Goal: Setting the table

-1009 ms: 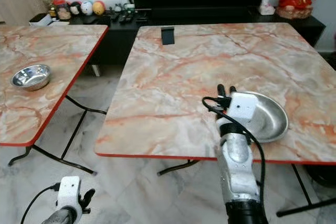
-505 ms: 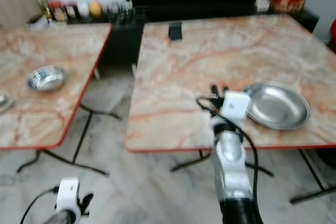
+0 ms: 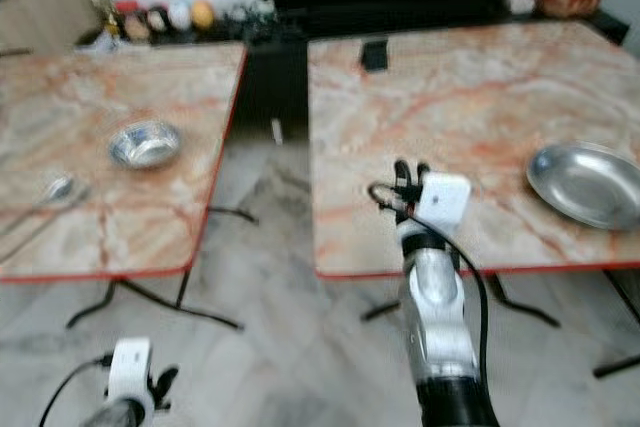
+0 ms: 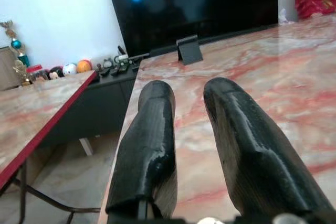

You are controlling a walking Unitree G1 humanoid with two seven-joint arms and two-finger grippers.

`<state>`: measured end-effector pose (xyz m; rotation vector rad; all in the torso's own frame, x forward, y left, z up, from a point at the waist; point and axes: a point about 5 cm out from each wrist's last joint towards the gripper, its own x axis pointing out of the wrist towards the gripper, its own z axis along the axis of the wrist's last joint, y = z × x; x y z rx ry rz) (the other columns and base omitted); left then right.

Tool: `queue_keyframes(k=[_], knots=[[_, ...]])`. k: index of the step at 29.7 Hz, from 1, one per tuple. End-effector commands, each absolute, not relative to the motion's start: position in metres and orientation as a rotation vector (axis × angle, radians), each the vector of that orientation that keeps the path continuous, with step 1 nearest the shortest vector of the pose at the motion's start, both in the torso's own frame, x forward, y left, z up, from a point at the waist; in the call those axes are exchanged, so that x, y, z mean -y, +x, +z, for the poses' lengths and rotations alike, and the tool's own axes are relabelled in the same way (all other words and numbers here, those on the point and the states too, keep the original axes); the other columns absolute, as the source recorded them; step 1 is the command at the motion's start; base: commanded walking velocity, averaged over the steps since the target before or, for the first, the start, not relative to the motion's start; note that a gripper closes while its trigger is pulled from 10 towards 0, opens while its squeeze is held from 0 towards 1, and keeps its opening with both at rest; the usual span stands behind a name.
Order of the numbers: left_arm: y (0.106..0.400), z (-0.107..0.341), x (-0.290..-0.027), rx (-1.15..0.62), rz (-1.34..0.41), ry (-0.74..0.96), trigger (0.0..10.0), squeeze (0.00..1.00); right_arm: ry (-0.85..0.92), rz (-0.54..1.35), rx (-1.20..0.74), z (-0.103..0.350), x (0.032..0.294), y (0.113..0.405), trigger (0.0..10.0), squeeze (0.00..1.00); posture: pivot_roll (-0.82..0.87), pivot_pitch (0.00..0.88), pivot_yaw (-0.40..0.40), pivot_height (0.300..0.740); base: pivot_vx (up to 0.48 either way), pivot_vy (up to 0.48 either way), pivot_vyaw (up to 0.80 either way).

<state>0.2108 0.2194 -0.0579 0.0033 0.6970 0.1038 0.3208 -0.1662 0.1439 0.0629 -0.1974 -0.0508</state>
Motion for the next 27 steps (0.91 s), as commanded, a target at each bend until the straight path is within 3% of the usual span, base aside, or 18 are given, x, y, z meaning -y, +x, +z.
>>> queue_keyframes(k=[1, 18, 23, 27], knots=[[0.2075, -0.061, -0.2174, -0.72, 0.108, -0.008, 10.0, 0.0, 0.06, -0.065, 0.186, 0.1413, 0.1714, 0.3195, 10.0, 0.0, -0.12, 0.0, 0.072, 0.74, 0.0, 0.409, 0.0], [0.2057, -0.0626, -0.2173, -0.734, 0.118, -0.016, 10.0, 0.0, 0.021, -0.027, 0.18, 0.1422, 0.166, 0.3223, 10.0, 0.0, -0.12, 0.0, 0.067, 0.74, 0.0, 0.411, 0.0], [0.205, -0.063, -0.2177, -0.738, 0.12, -0.015, 10.0, 0.0, 0.032, -0.032, 0.166, 0.1398, 0.1647, 0.3226, 10.0, 0.0, -0.12, 0.0, 0.068, 0.74, 0.0, 0.41, 0.61], [0.205, -0.063, -0.2176, -0.739, 0.119, -0.014, 10.0, 0.0, 0.038, -0.032, 0.173, 0.1404, 0.1648, 0.3228, 10.0, 0.0, -0.12, 0.0, 0.069, 0.74, 0.0, 0.411, 0.0]])
